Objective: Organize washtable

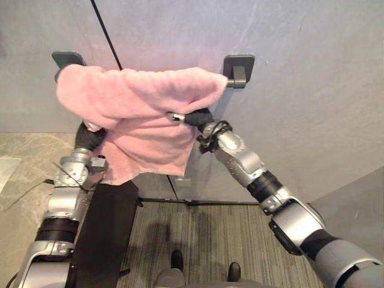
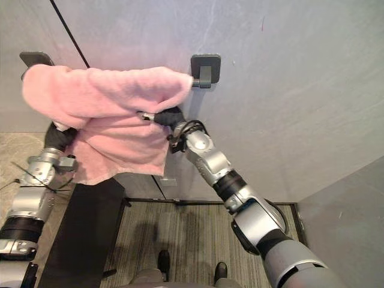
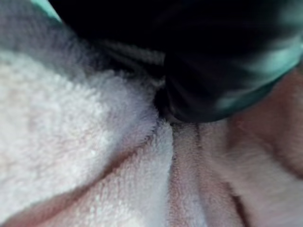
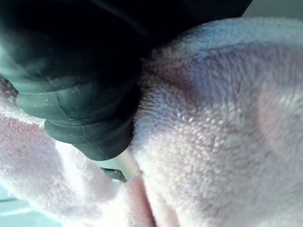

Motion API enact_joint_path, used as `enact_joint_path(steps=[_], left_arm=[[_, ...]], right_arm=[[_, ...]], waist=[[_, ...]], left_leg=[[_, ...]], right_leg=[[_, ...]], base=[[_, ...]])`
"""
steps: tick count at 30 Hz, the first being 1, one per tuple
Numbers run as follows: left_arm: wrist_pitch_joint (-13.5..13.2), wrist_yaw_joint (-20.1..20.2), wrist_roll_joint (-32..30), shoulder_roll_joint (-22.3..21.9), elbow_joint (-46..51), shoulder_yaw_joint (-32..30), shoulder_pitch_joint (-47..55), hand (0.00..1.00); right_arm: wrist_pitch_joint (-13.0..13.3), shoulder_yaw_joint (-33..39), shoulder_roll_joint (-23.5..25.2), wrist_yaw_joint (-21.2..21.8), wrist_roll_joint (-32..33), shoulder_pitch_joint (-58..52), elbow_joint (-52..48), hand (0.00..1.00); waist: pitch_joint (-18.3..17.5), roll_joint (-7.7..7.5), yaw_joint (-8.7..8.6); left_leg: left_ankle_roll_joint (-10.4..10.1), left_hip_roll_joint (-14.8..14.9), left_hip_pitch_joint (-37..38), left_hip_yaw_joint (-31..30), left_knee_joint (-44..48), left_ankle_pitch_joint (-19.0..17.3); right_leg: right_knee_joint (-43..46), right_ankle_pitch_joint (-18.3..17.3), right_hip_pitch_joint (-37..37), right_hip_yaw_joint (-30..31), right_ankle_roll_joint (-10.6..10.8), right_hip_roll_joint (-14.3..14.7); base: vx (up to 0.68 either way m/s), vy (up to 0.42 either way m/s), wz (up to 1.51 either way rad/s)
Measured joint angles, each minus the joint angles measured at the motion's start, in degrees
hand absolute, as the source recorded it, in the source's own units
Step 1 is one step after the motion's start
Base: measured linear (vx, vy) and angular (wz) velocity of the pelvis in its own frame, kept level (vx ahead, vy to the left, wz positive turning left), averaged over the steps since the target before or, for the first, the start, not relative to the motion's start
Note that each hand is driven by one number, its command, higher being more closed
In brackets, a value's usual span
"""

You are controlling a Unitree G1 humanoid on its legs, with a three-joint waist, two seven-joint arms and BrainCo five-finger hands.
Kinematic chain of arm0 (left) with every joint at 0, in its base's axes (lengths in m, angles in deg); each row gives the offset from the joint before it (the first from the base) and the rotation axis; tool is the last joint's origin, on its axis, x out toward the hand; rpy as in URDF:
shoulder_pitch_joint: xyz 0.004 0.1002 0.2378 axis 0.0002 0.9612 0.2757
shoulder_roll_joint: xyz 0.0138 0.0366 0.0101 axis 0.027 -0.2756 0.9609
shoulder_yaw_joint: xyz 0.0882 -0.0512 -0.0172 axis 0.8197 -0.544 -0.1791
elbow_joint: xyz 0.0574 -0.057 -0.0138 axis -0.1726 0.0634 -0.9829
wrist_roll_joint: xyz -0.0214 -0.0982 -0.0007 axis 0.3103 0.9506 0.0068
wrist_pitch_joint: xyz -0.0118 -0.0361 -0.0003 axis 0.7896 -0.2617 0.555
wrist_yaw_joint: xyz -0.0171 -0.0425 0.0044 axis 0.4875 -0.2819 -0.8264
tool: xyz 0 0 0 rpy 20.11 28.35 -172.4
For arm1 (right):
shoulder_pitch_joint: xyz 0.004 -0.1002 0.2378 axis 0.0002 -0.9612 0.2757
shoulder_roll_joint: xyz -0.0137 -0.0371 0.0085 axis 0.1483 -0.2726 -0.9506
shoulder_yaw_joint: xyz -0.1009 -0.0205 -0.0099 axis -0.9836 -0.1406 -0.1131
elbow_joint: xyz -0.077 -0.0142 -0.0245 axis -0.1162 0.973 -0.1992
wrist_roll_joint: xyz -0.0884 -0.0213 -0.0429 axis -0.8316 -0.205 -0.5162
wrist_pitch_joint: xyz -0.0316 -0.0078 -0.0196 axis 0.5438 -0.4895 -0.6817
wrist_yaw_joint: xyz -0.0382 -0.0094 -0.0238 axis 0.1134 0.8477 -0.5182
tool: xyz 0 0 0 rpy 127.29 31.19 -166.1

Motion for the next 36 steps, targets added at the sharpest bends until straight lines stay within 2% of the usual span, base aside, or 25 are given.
enact_joint_path(steps=[3,4,5,10,13,14,15,16,19,23,26,29,36], left_arm=[[-1.2,1.5,2.0,3.5,0.7,0.2,-1.3,1.0],[-1.3,1.8,2.6,3.6,0.3,0.4,-1.3,1.0],[-2.7,1.8,2.7,2.9,-2.1,1.5,-1.4,1.0],[-1.4,1.1,1.0,-2.7,-11.5,4.1,-5.3,1.0],[-0.2,0.8,0.0,-3.1,-13.3,5.6,-6.6,1.0],[-0.6,0.7,-1.3,-3.3,-14.0,5.6,-7.4,1.0],[-0.4,1.0,-1.3,-3.3,-14.3,5.7,-7.6,1.0],[-0.2,1.0,-1.5,-3.3,-14.8,5.7,-8.0,0.0],[0.3,1.0,-2.4,-3.2,-17.0,6.2,-9.0,0.0],[0.4,-0.3,-1.7,-3.3,-15.0,5.0,-4.0,0.0],[0.7,-0.5,-1.1,-3.3,-15.6,4.4,-1.4,0.0],[1.0,-0.8,-1.1,-4.4,-16.1,1.1,0.8,0.0],[1.4,-2.0,-1.1,-6.6,-16.1,-1.7,2.0,0.0]], right_arm=[[0.0,0.4,0.1,0.5,0.0,-0.7,-0.8,1.0],[0.1,0.4,0.1,0.6,0.0,-1.5,-1.7,1.0],[0.4,0.4,0.1,1.3,0.1,-2.5,-2.1,1.0],[0.3,-0.4,0.3,1.4,0.6,-3.4,-2.1,1.0],[0.0,-0.4,0.2,1.5,0.8,-4.5,-2.1,1.0],[0.0,-0.4,0.1,2.3,1.3,-5.0,-2.1,0.0],[0.0,-0.4,-0.1,2.2,1.4,-5.1,-2.1,0.0],[0.0,-0.5,-0.2,2.2,1.4,-5.1,-2.1,0.0],[0.0,-1.9,-0.3,2.4,1.7,-5.3,-2.1,0.0],[0.1,-2.5,-2.1,3.9,3.3,-5.9,-2.1,0.0],[0.1,-2.5,-5.2,4.3,4.0,-6.0,-2.1,0.0],[0.0,-2.5,-8.3,5.0,4.0,-6.2,-2.2,0.0],[-0.2,-2.4,-13.7,6.2,4.3,-7.1,-5.9,0.0]], waist=[[-0.2,1.41,-0.1],[-0.3,1.75,-0.12],[-0.6,2.11,-0.51],[-0.9,1.5,-2.04],[-0.9,0.8,-2.93],[-0.9,0.56,-2.88],[-0.9,0.54,-2.75],[-0.9,0.53,-2.73],[-1.1,0.28,-2.55],[-1.4,-0.44,-2.66],[-1.7,-0.97,-2.63],[-1.8,-1.15,-2.56],[-1.9,-1.3,-2.73]], left_leg=[[0.0,0.0,0.3,0.2,0.0,0.0],[0.0,0.0,0.5,0.3,0.0,0.0],[0.0,0.1,0.7,0.5,-0.1,0.0],[0.0,0.2,0.5,1.4,-0.1,0.0],[0.0,0.2,0.4,1.6,-0.1,0.0],[0.0,0.2,0.3,1.7,-0.1,0.0],[0.0,0.2,0.2,1.6,0.0,0.0],[0.0,0.2,0.1,1.6,0.0,0.0],[0.0,0.2,0.1,1.5,0.0,0.1],[0.0,0.2,-0.2,1.5,-0.1,0.2],[0.0,0.2,-0.2,1.5,-0.1,0.2],[0.0,0.2,-0.2,1.5,-0.1,0.3],[0.1,0.2,-0.1,1.5,-0.1,0.4]], right_leg=[[0.1,0.0,0.1,0.2,0.0,0.0],[0.2,0.0,0.3,0.4,0.0,0.0],[0.2,0.0,0.4,0.5,0.0,0.0],[0.8,0.1,-0.6,1.5,0.2,0.1],[0.8,0.2,-0.8,1.8,0.3,0.1],[0.8,0.2,-0.9,1.9,0.3,0.1],[0.8,0.2,-1.1,1.9,0.3,0.1],[0.8,0.2,-1.1,1.9,0.3,0.1],[0.9,0.2,-1.1,1.8,0.3,0.1],[0.9,0.5,-1.4,1.8,0.3,0.1],[0.9,0.5,-1.4,1.8,0.3,0.1],[0.8,0.5,-1.4,1.8,0.3,0.1],[0.6,0.8,-1.3,1.8,0.2,0.1]], base=[[0.0,0.0,-0.02],[-0.01,-0.001,-0.06],[-0.02,-0.002,-0.05],[-0.02,0.003,-0.09],[0.0,0.007,-0.07],[0.01,0.001,-0.03],[0.0,0.0,0.0],[0.0,0.0,0.0],[0.0,0.0,0.0],[-0.01,0.002,0.0],[0.0,0.0,0.0],[0.0,0.0,0.0],[0.0,0.0,0.0]])
